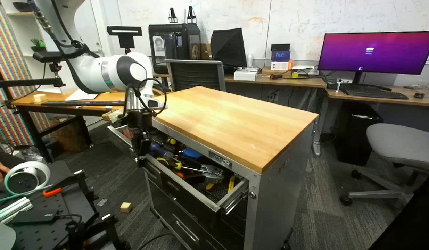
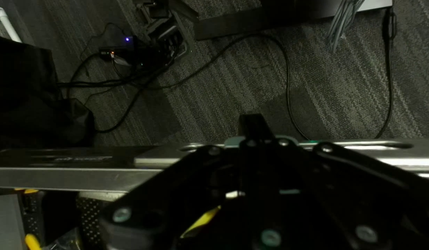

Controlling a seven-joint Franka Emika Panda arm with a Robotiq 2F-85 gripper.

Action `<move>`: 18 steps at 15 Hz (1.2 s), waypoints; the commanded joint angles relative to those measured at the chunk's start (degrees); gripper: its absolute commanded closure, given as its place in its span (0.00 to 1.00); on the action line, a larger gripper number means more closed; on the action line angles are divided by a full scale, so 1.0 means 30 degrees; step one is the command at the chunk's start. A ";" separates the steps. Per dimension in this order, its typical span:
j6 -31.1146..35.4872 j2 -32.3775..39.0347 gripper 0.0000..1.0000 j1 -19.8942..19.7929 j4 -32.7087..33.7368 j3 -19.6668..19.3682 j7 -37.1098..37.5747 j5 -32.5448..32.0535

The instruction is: Put the screwdriver in the first top open drawer the close the drawer

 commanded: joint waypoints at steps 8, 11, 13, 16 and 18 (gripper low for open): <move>-0.6883 -0.2010 1.00 -0.0263 0.2176 0.0825 -0.4523 0.2117; -0.6617 -0.1541 1.00 -0.0421 0.2970 0.1037 -0.5856 0.2709; -0.8177 -0.0733 1.00 -0.0701 0.4022 0.1253 -0.8029 0.4418; -1.0340 0.0536 1.00 -0.1025 0.5269 0.1113 -0.9433 0.5669; -1.1387 0.1400 1.00 -0.1212 0.5991 0.1040 -0.9924 0.6079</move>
